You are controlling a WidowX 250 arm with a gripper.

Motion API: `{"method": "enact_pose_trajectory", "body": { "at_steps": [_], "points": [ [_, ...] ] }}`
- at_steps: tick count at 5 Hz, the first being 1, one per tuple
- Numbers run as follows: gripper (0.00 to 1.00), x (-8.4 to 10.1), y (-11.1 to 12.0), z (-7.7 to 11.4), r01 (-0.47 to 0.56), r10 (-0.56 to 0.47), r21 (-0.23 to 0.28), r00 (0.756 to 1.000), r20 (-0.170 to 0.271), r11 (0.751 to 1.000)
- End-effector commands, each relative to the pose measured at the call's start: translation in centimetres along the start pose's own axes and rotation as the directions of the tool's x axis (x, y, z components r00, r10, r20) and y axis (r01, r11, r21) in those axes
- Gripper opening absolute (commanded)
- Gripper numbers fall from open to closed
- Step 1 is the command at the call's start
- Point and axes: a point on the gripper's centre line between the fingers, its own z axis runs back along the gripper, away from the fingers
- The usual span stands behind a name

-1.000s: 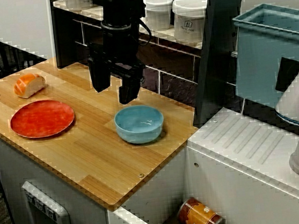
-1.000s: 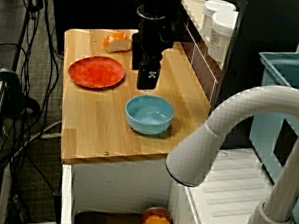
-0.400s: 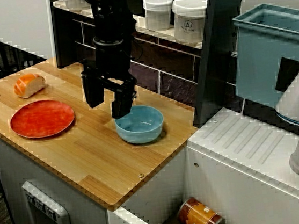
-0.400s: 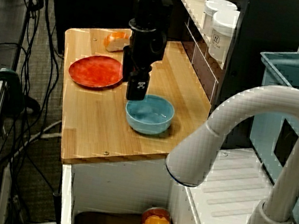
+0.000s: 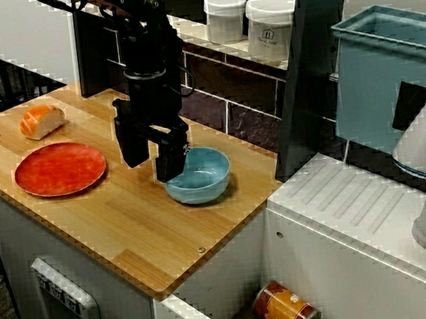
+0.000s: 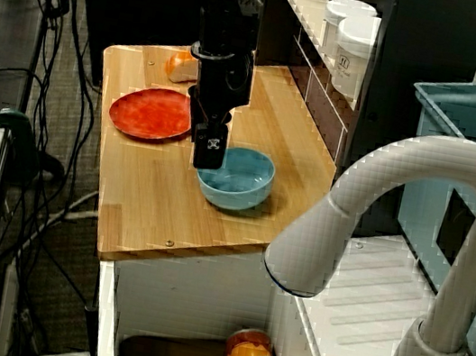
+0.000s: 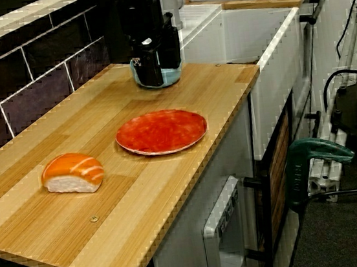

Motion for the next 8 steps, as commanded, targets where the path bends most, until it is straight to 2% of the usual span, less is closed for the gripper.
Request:
{"method": "enact_pose_trajectory", "body": {
  "at_steps": [1,2,3,4,5,7,8],
  "points": [
    [1.00,1.7,-0.6,2.8,-0.043,0.044,-0.010,0.998,0.046,0.999],
    [1.00,2.3,-0.5,3.5,-0.046,0.047,-0.012,0.998,0.035,0.999],
    [1.00,2.5,-0.2,2.8,-0.037,0.037,-0.001,0.998,0.046,0.999],
    [1.00,2.3,0.2,1.6,-0.016,0.017,-0.013,0.998,0.061,1.000],
    [1.00,2.0,-0.2,0.9,0.036,-0.036,-0.007,0.996,0.076,0.999],
    [1.00,1.6,-0.2,-0.2,0.020,-0.021,0.011,0.998,0.054,1.000],
    [0.00,1.7,0.1,-0.4,-0.052,0.051,0.018,0.996,0.073,0.998]
  ]
}}
